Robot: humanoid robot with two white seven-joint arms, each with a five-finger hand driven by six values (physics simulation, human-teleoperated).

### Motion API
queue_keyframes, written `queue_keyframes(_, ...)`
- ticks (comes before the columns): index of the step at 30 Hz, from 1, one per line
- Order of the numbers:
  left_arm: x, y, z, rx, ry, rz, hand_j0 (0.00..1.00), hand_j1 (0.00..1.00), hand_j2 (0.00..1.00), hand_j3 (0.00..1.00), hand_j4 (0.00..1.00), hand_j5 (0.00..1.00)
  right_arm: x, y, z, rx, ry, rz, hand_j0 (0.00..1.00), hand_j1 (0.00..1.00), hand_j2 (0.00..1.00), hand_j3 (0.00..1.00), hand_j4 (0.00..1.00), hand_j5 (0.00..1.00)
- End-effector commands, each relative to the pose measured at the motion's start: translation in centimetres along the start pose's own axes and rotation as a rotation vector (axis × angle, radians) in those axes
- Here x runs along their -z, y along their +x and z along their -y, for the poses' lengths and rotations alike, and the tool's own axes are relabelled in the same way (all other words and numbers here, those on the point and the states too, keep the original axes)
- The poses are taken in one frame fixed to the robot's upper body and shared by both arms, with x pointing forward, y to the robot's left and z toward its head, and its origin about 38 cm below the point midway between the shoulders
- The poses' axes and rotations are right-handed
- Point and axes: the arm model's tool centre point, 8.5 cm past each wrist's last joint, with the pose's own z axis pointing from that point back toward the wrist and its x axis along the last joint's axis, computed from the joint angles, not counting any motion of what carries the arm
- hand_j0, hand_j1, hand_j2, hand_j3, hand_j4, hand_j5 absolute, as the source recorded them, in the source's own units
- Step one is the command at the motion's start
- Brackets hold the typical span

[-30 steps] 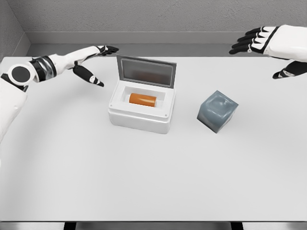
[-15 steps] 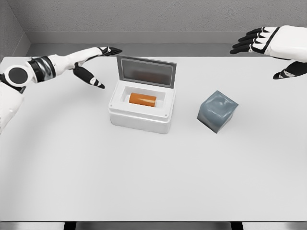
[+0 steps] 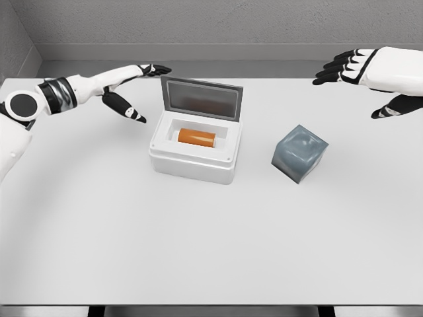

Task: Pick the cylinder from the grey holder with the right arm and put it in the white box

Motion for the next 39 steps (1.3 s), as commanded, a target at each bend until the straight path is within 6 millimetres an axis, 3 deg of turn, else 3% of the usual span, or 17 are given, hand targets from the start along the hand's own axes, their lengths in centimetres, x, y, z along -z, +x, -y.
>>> queue_keyframes(1,0.1,0.3,-0.1,-0.001,0.005,0.01,1.0,1.0,1.0,1.0,1.0,1.0,0.1,0.0,0.1,0.005,-0.006,0.002,1.0,1.0,1.0,1.0,1.0,1.0)
queue_keyframes(16,-1.3,-0.3,-0.3,0.01,0.005,-0.006,1.0,1.0,1.0,1.0,1.0,1.0,0.3,0.0,-0.4,0.017,0.0,0.006,1.0,1.0,1.0,1.0,1.0,1.0)
queue_keyframes(28,-0.9,0.5,0.8,0.006,-0.008,0.032,1.0,1.0,1.0,1.0,1.0,1.0,0.3,0.1,-0.9,0.025,0.009,0.008,1.0,1.0,1.0,1.0,1.0,1.0)
queue_keyframes(39,-1.9,0.5,0.6,0.021,-0.006,0.041,1.0,1.0,1.0,1.0,1.0,1.0,0.4,0.1,-1.4,0.036,0.02,0.01,1.0,1.0,1.0,1.0,1.0,1.0)
